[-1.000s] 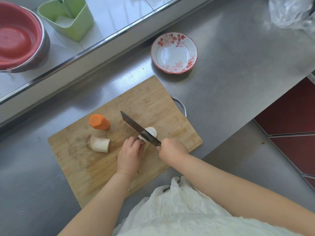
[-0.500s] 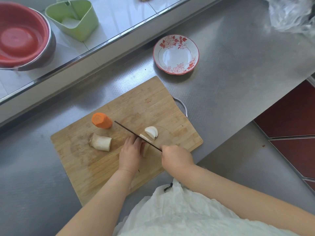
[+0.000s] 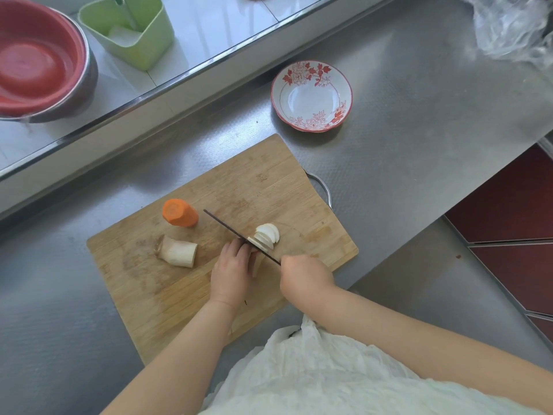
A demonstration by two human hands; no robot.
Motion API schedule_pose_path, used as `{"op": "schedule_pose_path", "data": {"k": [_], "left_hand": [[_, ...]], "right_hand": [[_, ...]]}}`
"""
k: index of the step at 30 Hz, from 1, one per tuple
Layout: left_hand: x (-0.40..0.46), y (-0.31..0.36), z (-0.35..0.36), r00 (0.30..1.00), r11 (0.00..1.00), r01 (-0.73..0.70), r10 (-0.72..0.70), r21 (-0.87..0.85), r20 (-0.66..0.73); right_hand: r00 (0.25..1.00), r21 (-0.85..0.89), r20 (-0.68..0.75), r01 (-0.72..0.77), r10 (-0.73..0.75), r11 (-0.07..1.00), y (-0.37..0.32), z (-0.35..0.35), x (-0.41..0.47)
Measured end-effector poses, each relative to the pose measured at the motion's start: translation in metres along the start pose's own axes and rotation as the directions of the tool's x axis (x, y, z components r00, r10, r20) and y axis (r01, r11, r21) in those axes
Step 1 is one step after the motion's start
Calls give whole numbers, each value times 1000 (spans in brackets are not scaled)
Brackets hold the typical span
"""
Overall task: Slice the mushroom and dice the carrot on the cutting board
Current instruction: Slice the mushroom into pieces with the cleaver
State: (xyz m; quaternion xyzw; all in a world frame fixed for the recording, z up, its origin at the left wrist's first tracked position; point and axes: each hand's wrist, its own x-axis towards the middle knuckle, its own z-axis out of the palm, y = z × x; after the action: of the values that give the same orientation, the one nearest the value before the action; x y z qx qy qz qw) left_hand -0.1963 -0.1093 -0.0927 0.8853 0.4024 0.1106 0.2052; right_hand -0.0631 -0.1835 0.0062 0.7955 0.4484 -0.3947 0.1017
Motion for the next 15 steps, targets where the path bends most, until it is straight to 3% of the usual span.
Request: {"op": "schedule_pose_path", "data": {"k": [11,15], "left_hand": [[0,-6,3,999,1000,-27,27,-3,20],[1,-2,-4,998,998,-61,62,-20,30]], "right_hand": [[1000,14,-9,-22,22,1000,2,13,21],[997,190,33,-68,63,979,16,5,30]]}}
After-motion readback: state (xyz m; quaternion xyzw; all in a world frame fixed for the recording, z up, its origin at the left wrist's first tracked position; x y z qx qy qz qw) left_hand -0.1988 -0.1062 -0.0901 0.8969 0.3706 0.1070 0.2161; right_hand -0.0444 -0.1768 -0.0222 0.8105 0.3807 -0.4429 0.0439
